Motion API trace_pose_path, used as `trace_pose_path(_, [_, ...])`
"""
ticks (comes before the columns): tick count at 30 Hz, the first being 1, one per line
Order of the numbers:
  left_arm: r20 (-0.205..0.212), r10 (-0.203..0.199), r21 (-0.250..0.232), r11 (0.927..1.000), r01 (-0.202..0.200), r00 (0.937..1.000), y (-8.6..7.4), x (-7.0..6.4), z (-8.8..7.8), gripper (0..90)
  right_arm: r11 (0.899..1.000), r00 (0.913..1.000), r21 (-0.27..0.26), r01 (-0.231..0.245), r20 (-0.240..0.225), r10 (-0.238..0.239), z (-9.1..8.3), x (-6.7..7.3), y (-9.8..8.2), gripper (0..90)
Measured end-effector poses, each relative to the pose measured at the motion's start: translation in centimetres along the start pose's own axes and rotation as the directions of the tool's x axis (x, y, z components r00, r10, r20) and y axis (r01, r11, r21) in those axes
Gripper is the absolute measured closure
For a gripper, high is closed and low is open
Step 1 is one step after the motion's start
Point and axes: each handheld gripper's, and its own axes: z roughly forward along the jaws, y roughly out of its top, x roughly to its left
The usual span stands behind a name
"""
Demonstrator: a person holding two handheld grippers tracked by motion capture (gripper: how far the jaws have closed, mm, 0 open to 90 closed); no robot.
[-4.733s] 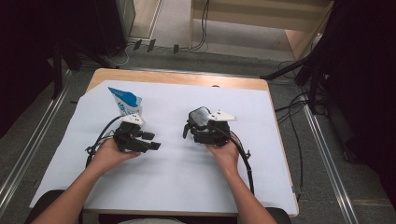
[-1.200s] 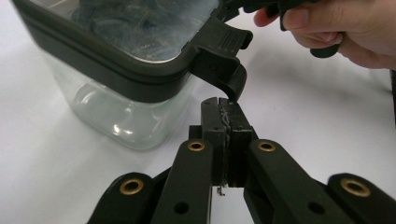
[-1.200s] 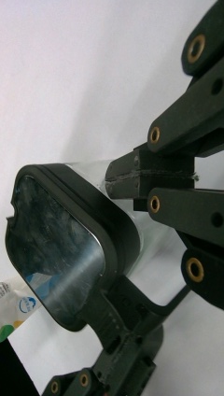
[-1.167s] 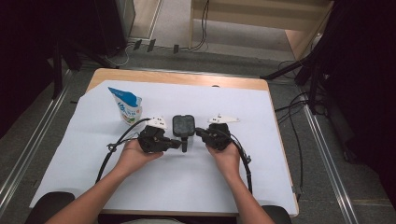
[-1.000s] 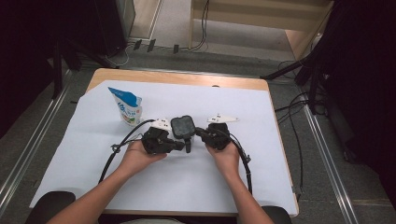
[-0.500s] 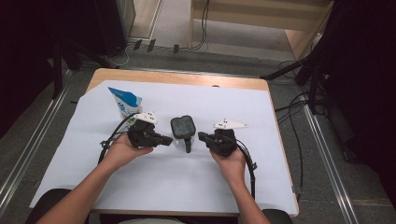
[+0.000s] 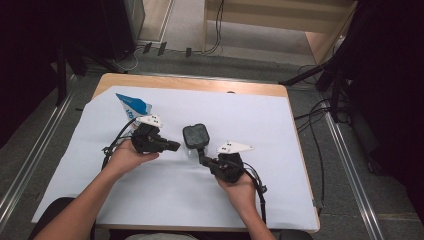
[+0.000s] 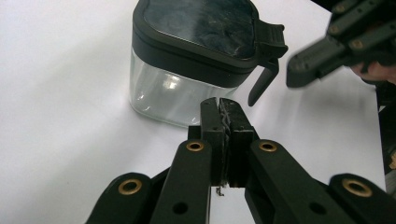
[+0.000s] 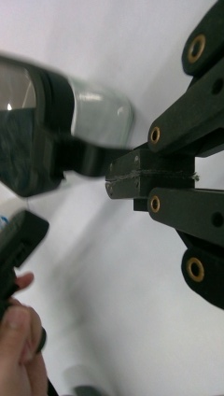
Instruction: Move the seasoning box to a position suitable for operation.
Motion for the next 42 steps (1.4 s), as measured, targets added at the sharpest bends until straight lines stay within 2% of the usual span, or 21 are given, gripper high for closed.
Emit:
trace_pose_path(4, [0.007,-0.006,-0.005,1.0000,0.006,1.0000,0.0,0.1,-0.2,89.1,1.000,0.9998,-0.008,0.013,-0.016,-0.013,0.7,0.9,0.2,90.0])
trace_pose_path(10, [0.017,-0.010,-0.002,0.9999,0.010,0.9998,-0.1,0.5,-1.0,90.0,1.000,0.9996,0.013,0.007,-0.028,-0.007,1.7,0.8,0.2,90.0])
trace_pose_path(11, [0.006,-0.008,0.003,1.0000,0.008,1.0000,-0.1,0.4,-1.0,90.0,1.000,0.9993,0.017,0.003,-0.037,-0.003,1.9,0.9,0.2,90.0])
trace_pose_path(13, [0.006,-0.002,0.007,1.0000,0.002,1.0000,-0.1,0.3,-0.9,90.0,0.999,0.9991,0.028,0.028,-0.033,-0.027,2.3,1.1,0.3,90.0])
trace_pose_path(16, [-0.005,-0.009,0.010,0.9999,0.009,0.9999,-0.1,0.2,-1.1,90.0,0.999,0.9993,0.025,0.024,-0.028,-0.023,2.9,1.0,0.6,90.0])
trace_pose_path(21, [-0.008,0.002,-0.002,1.0000,-0.002,1.0000,-0.4,0.4,-1.4,90.0,1.000,0.9994,0.017,0.019,-0.030,-0.018,3.1,0.4,0.8,90.0])
trace_pose_path(25, [-0.021,-0.013,-0.007,0.9999,0.013,0.9997,-0.7,0.6,-1.6,90.0,0.999,0.9994,0.023,0.022,-0.026,-0.021,3.2,0.3,0.7,90.0])
trace_pose_path(28, [-0.032,-0.018,-0.007,0.9998,0.018,0.9993,-0.8,0.6,-1.5,90.0,0.999,0.9997,0.034,0.003,-0.026,-0.002,3.3,0.0,0.6,90.0])
trace_pose_path(34, [-0.032,-0.025,-0.021,0.9995,0.024,0.9992,-0.7,0.6,-1.1,90.0,0.999,0.9999,0.032,-0.012,-0.012,0.012,2.7,-0.8,0.6,90.0])
trace_pose_path(38, [-0.036,-0.004,-0.018,0.9998,0.003,0.9993,-0.7,0.7,-0.5,90.0,0.999,0.9994,0.028,-0.033,-0.005,0.033,2.4,-1.1,0.5,90.0])
trace_pose_path(42, [-0.043,-0.002,-0.024,0.9997,0.001,0.9991,-0.7,0.9,0.0,90.0,0.999,0.9990,0.026,-0.043,0.009,0.043,2.1,-1.5,0.5,90.0])
